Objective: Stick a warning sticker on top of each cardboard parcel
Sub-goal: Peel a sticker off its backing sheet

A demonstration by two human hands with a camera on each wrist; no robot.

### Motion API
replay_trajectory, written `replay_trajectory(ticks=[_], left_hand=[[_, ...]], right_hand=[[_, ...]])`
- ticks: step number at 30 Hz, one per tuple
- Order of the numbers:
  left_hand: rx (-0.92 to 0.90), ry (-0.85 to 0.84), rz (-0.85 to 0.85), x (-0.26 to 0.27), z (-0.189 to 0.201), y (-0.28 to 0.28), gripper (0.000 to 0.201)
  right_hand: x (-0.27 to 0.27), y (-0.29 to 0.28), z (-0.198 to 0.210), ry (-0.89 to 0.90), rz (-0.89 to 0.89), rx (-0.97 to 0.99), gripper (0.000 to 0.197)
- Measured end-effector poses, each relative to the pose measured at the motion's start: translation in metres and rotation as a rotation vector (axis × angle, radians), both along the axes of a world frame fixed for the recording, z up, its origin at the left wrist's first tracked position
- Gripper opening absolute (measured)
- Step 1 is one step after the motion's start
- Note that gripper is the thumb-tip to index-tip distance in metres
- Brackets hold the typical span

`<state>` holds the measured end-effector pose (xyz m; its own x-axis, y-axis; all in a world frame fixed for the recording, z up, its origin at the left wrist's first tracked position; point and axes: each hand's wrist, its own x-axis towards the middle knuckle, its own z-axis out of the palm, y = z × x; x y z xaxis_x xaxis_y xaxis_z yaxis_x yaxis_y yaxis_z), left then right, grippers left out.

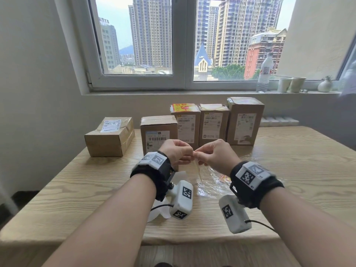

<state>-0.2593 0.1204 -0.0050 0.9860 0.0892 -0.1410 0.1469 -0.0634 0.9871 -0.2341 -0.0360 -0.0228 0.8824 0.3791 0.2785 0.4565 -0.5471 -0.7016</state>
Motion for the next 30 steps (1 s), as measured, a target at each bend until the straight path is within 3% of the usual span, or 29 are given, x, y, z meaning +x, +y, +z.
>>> replay_trajectory(ticks=[12,21,30], left_hand=[[0.013,-0.005,-0.07,0.0,-0.005,0.003,0.019],[0.161,0.053,-0.03,0.002,-0.01,0.023,0.022],[0.383,0.229,0.086,-0.01,-0.014,0.064,0.026]], right_hand=[[0.004,0.0,-0.002,0.086,-0.057,0.069,0.014],[0.009,-0.013,0.003,0.204,-0.21,0.166,0.019],[0.014,-0.019,0.009,0.25,-0.344,0.185,0.019]])
